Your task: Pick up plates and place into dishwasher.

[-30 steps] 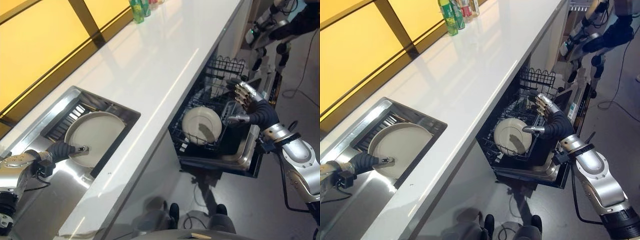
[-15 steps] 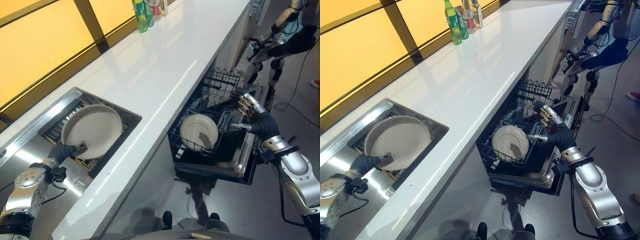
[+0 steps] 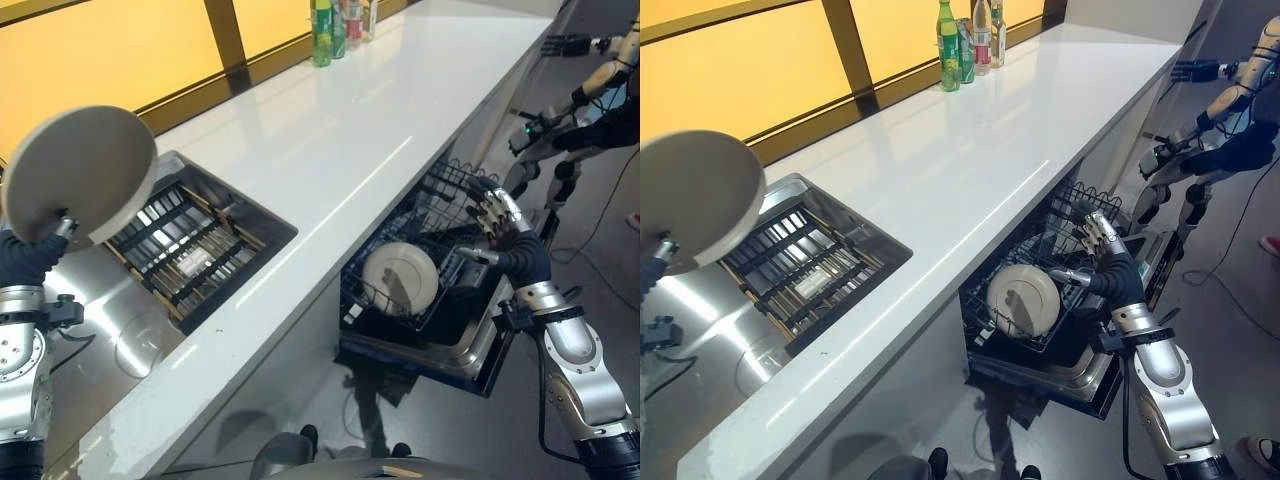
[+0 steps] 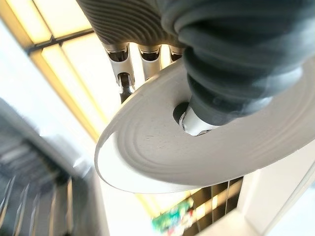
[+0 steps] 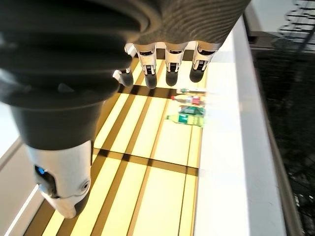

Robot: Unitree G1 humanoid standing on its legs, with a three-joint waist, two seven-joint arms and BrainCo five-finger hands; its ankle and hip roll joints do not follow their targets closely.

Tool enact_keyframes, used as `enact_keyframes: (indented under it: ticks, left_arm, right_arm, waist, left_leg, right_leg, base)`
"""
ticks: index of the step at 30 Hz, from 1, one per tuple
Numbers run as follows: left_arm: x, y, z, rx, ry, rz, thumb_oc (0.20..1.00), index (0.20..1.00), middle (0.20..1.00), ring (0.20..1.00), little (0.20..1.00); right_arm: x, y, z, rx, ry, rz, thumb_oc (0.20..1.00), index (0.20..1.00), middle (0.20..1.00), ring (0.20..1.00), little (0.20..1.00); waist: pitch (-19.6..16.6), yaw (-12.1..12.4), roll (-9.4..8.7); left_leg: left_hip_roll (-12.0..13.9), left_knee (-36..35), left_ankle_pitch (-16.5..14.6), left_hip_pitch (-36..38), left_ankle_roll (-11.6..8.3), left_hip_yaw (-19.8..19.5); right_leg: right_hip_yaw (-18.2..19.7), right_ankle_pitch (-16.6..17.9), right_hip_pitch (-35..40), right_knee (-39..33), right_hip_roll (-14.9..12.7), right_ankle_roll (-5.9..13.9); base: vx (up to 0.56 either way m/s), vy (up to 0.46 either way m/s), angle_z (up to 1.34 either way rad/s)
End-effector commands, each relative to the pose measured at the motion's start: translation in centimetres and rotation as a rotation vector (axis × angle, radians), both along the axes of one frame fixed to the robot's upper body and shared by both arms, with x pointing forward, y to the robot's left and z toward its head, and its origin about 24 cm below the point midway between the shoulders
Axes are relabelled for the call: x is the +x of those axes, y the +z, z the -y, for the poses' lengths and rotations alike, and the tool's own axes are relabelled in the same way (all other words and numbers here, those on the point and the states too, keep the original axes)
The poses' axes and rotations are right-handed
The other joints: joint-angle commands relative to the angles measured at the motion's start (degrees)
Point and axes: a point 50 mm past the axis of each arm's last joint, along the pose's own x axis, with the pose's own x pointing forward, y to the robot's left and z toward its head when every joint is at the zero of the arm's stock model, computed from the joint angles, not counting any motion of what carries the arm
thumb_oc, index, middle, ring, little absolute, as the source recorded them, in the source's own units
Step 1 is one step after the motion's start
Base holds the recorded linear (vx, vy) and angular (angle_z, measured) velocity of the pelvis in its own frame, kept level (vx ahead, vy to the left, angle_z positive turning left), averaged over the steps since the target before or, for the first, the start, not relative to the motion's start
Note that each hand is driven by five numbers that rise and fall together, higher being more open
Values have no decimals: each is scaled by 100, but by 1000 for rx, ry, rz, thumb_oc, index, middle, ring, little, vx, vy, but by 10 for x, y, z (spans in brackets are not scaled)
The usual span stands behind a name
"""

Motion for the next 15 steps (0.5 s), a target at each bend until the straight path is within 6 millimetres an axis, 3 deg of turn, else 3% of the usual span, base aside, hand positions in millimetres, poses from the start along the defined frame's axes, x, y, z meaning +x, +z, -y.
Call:
enact_keyframes:
  ticks: [1,8,12,15]
  left_arm:
    - [-1,30,14,84,-74,154,200,200,200,200,200]
    - [18,33,64,86,-350,175,200,200,200,200,200]
    - [26,34,86,47,-482,176,200,200,200,200,200]
    - [32,36,116,47,-632,180,200,200,200,200,200]
  right_arm:
    - [-10,54,-15,7,92,326,1000,1000,1000,1000,1000]
    - [-9,87,-38,-3,212,507,1000,1000,1000,1000,1000]
    - [-5,90,-52,3,276,498,1000,1000,1000,1000,1000]
    - [-1,90,-66,1,333,466,1000,1000,1000,1000,1000]
  waist:
    - [-358,44,56]
    - [-533,213,-68]
    - [-618,265,-90]
    - [-659,312,-113]
  left_leg:
    - [112,-423,295,-2,73,-59]
    - [207,-688,458,92,-44,-90]
    - [232,-772,523,120,-79,-113]
    - [227,-779,561,109,-94,-161]
  right_leg:
    - [-178,-535,157,485,-144,166]
    - [-315,-389,396,88,67,52]
    - [-367,-326,476,-54,135,14]
    - [-416,-288,513,-125,198,-29]
  base:
    - [-139,-199,-2]
    - [-136,-186,-2]
    - [-111,-125,4]
    - [-123,-124,15]
